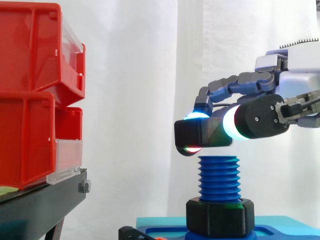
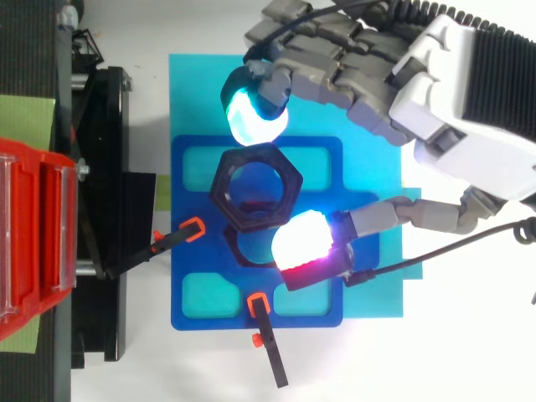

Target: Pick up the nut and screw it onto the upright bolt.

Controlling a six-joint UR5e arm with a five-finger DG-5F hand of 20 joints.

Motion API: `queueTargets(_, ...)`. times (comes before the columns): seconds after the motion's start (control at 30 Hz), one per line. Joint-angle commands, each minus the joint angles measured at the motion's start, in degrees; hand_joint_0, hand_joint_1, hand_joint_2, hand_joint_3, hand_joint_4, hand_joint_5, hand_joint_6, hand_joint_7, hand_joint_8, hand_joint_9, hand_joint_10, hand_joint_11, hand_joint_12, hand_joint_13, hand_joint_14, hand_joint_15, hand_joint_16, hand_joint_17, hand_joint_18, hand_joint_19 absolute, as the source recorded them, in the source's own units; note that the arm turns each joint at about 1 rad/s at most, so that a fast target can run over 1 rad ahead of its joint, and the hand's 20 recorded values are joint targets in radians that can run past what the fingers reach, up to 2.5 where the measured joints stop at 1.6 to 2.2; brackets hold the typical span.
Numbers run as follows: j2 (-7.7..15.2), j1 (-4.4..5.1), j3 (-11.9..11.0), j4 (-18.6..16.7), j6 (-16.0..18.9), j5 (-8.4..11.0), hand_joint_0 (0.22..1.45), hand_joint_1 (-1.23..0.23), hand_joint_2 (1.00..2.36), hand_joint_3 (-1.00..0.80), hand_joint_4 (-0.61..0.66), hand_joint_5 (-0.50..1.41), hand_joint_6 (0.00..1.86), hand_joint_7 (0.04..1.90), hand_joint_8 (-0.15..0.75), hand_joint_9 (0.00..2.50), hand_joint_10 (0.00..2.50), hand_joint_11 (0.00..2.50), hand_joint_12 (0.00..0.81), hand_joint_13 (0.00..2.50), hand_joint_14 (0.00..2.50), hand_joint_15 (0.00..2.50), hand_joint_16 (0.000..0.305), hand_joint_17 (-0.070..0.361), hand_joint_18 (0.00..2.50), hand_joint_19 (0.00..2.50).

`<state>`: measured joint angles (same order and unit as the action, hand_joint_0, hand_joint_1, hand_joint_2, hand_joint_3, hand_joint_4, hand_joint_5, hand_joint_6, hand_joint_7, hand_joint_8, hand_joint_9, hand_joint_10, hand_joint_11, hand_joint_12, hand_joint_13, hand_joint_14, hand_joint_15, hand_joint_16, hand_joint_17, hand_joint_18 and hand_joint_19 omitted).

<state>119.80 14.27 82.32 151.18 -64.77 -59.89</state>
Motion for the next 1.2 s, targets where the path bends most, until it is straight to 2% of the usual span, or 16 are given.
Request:
queueTargets(0.0,0.0,0.50,0.0,0.3,0.1,0.56,0.54,-0.64,1.00,-0.46,0.27,-0.16,0.52,1.31,0.318,0.47,0.00,0.00,0.310,0.29,0.00,0.00,0.035,0.078,0.11,0.00)
queueTargets(0.53,0.0,1.90,-0.1,0.0,0.3,0.65,0.54,-0.64,1.00,-0.46,0.27,-0.16,0.52,1.31,0.317,0.46,0.00,0.00,0.310,0.29,0.00,0.00,0.034,0.077,0.11,0.00)
queueTargets(0.63,0.0,2.17,-0.1,0.4,1.0,1.44,0.54,-0.64,1.00,-0.46,0.27,-0.16,0.52,1.31,0.317,0.47,0.00,0.00,0.310,0.29,0.00,0.00,0.035,0.078,0.11,0.00)
queueTargets(0.93,0.0,2.34,0.0,2.1,3.4,2.76,0.54,-0.64,1.00,-0.45,0.28,-0.16,0.52,1.31,0.319,0.47,0.00,0.00,0.310,0.30,0.00,0.00,0.034,0.077,0.11,0.00)
queueTargets(1.17,0.0,2.52,-0.1,1.8,3.4,2.76,0.54,-0.64,1.00,-0.46,0.27,-0.16,0.52,1.31,0.318,0.47,0.00,0.00,0.310,0.30,0.00,0.00,0.034,0.077,0.11,0.00)
